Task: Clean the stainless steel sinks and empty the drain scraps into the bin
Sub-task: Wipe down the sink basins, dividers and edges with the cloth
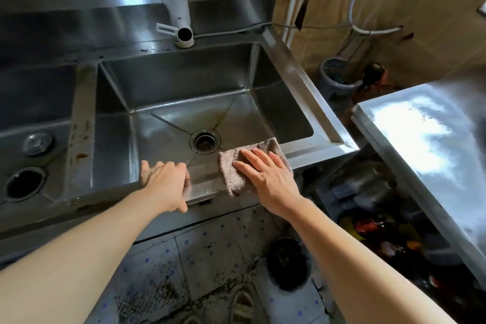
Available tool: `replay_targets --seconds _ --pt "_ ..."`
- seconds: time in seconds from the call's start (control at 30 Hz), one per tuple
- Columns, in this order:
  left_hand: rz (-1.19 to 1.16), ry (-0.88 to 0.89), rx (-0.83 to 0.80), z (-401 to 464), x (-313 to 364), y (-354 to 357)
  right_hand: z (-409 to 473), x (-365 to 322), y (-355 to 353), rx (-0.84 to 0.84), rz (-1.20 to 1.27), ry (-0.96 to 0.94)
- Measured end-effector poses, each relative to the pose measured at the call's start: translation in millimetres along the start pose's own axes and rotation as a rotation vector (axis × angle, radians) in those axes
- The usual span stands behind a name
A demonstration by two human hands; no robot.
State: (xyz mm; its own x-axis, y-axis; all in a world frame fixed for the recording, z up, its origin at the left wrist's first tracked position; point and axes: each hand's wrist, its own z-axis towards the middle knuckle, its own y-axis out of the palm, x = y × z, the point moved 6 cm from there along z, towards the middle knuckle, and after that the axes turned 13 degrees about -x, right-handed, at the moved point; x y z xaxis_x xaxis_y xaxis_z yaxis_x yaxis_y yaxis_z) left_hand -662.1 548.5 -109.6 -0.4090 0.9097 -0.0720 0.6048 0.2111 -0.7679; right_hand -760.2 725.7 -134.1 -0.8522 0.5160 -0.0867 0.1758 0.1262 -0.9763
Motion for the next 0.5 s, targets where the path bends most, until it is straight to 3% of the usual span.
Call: replay_targets --seconds 0.3,0.5 --pt "0.009 -0.027 0.09 6 -10 4 -43 121 -10 -0.123 -0.05 0.332" --pt "0.02 -0.045 0.087 7 -10 3 -54 169 -15 -0.169 -0.046 0.312"
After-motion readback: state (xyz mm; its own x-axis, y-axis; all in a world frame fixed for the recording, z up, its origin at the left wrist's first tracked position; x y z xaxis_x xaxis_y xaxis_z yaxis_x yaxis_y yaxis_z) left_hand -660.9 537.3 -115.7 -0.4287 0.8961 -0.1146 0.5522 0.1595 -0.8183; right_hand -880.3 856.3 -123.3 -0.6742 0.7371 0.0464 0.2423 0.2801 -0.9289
